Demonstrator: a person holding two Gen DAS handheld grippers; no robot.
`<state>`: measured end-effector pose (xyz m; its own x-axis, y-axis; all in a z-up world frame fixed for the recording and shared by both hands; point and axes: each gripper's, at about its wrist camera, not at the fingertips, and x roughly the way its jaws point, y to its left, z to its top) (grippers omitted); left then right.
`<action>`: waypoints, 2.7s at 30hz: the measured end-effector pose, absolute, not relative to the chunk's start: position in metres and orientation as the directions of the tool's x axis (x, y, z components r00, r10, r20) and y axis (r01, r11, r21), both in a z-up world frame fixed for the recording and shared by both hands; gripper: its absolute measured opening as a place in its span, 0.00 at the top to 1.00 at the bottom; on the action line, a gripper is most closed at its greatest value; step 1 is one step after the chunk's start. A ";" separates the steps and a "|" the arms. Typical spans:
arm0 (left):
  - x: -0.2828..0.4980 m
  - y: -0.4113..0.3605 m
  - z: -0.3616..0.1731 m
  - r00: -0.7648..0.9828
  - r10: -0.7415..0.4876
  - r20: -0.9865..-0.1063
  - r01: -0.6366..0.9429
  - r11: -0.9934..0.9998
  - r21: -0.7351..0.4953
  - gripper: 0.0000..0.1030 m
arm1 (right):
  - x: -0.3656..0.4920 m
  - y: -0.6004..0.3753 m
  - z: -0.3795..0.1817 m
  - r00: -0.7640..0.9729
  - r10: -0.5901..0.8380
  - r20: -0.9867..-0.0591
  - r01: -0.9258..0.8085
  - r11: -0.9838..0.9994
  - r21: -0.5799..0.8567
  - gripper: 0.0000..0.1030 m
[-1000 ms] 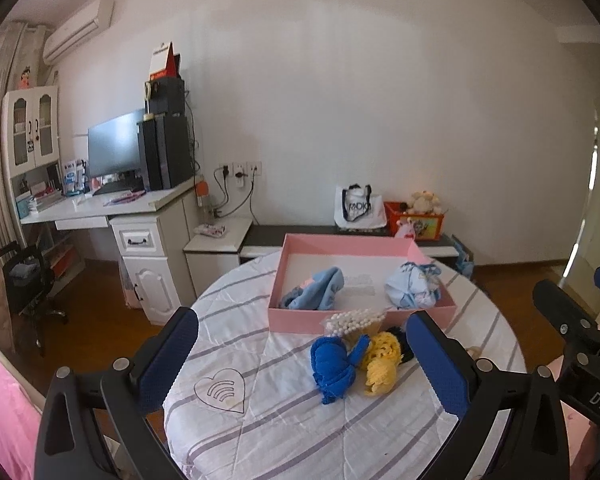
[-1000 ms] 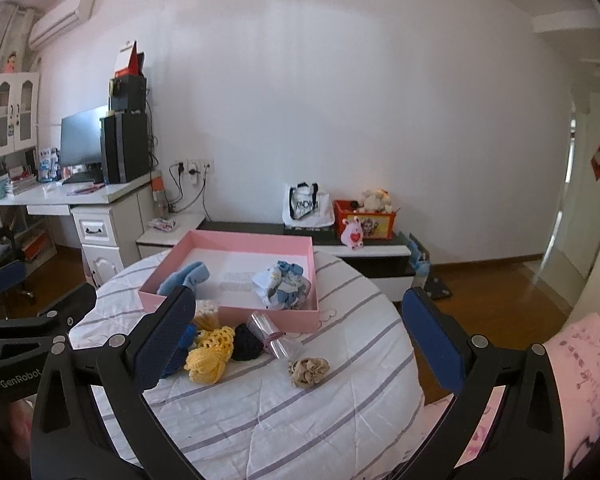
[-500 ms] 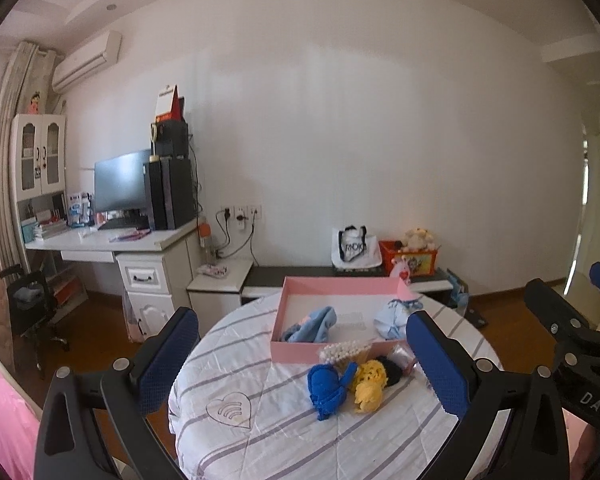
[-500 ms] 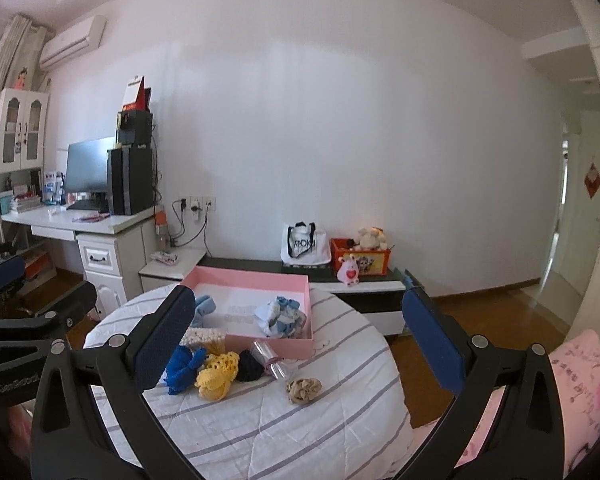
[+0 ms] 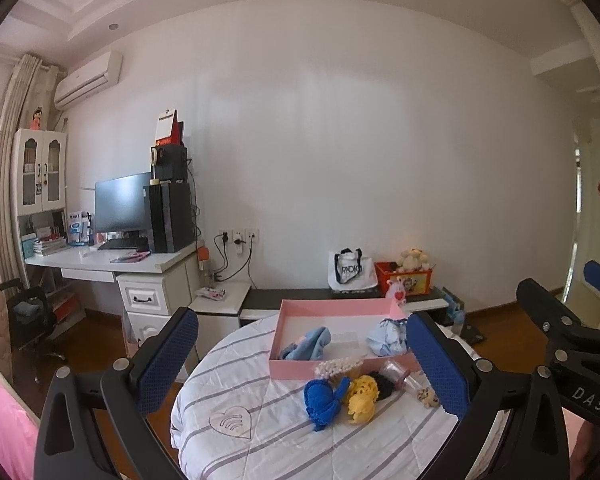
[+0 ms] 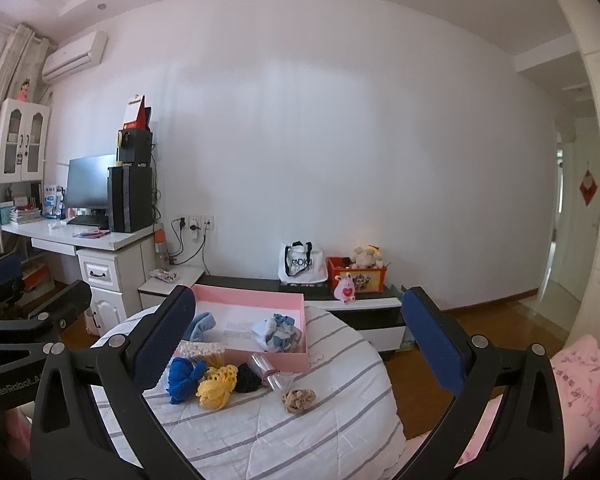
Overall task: Organize soft objects
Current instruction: 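Open both grippers and withdraw them up from the pink box, then lower left gripper onto the blue knitted toy while right gripper reaches the beige scrunchie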
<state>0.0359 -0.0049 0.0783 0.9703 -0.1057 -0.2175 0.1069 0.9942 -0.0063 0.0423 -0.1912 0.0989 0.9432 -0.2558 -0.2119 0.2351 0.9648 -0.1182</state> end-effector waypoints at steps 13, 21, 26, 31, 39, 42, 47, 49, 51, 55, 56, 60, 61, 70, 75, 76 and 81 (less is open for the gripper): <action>0.044 -0.007 0.070 0.970 -0.093 -0.226 0.093 0.996 -0.008 0.00 | 0.042 -0.191 0.096 0.940 -0.266 -0.215 0.243 0.962 -0.125 0.00; 0.043 -0.006 0.069 0.969 -0.091 -0.228 0.091 0.996 -0.009 0.00 | 0.044 -0.194 0.094 0.938 -0.265 -0.225 0.244 0.963 -0.117 0.00; 0.044 -0.005 0.068 0.968 -0.090 -0.236 0.090 0.996 -0.009 0.00 | 0.045 -0.194 0.093 0.935 -0.271 -0.230 0.248 0.961 -0.124 0.00; 0.047 -0.004 0.066 0.965 -0.088 -0.249 0.088 0.996 -0.010 0.00 | 0.049 -0.194 0.089 0.930 -0.272 -0.247 0.246 0.961 -0.129 0.00; 0.058 -0.002 0.063 0.953 -0.080 -0.291 0.082 0.997 -0.005 0.00 | 0.058 -0.201 0.080 0.915 -0.281 -0.289 0.255 0.959 -0.123 0.00; 0.066 -0.002 0.059 0.945 -0.079 -0.318 0.083 0.997 -0.003 0.00 | 0.064 -0.204 0.075 0.905 -0.287 -0.314 0.262 0.957 -0.122 0.00; 0.080 -0.003 0.054 0.927 -0.081 -0.365 0.086 0.996 -0.002 0.00 | 0.076 -0.210 0.063 0.885 -0.297 -0.360 0.270 0.955 -0.124 0.00; 0.088 -0.004 0.050 0.917 -0.083 -0.390 0.091 0.996 0.001 0.00 | 0.082 -0.213 0.056 0.873 -0.306 -0.380 0.278 0.952 -0.128 0.00; 0.096 -0.005 0.046 0.906 -0.083 -0.415 0.093 0.996 0.005 0.00 | 0.088 -0.216 0.048 0.858 -0.312 -0.408 0.283 0.950 -0.131 0.00; 0.115 -0.006 0.037 0.879 -0.090 -0.468 0.096 0.995 -0.009 0.00 | 0.102 -0.222 0.031 0.822 -0.320 -0.470 0.290 0.947 -0.138 0.00; 0.119 -0.005 0.035 0.873 -0.093 -0.478 0.099 0.995 -0.013 0.00 | 0.105 -0.224 0.028 0.815 -0.321 -0.482 0.290 0.947 -0.140 0.00; 0.140 -0.005 0.023 0.843 -0.086 -0.530 0.095 0.995 -0.010 0.00 | 0.120 -0.231 0.009 0.772 -0.334 -0.541 0.302 0.942 -0.150 0.00; 0.147 -0.006 0.019 0.831 -0.086 -0.550 0.097 0.995 -0.009 0.00 | 0.125 -0.234 0.003 0.758 -0.337 -0.559 0.305 0.940 -0.152 0.00; 0.212 -0.019 -0.023 0.736 -0.105 -0.669 0.123 0.992 -0.021 0.00 | 0.163 -0.249 -0.048 0.647 -0.342 -0.681 0.308 0.935 -0.177 0.00; 0.240 -0.026 -0.041 0.705 -0.105 -0.702 0.117 0.993 -0.030 0.00 | 0.182 -0.256 -0.075 0.592 -0.336 -0.733 0.305 0.935 -0.183 0.00; 0.244 -0.027 -0.044 0.701 -0.106 -0.706 0.118 0.993 -0.032 0.01 | 0.186 -0.258 -0.079 0.585 -0.335 -0.739 0.307 0.934 -0.181 0.00; 0.264 -0.032 -0.058 0.676 -0.119 -0.727 0.129 0.991 -0.042 0.05 | 0.198 -0.265 -0.096 0.549 -0.318 -0.773 0.305 0.937 -0.169 0.00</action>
<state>0.2637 -0.0323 -0.0583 0.6765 -0.1187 -0.7269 0.1286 0.9908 -0.0421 0.1976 -0.2652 -0.0960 0.5487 -0.3176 -0.7733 0.3050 0.9373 -0.1685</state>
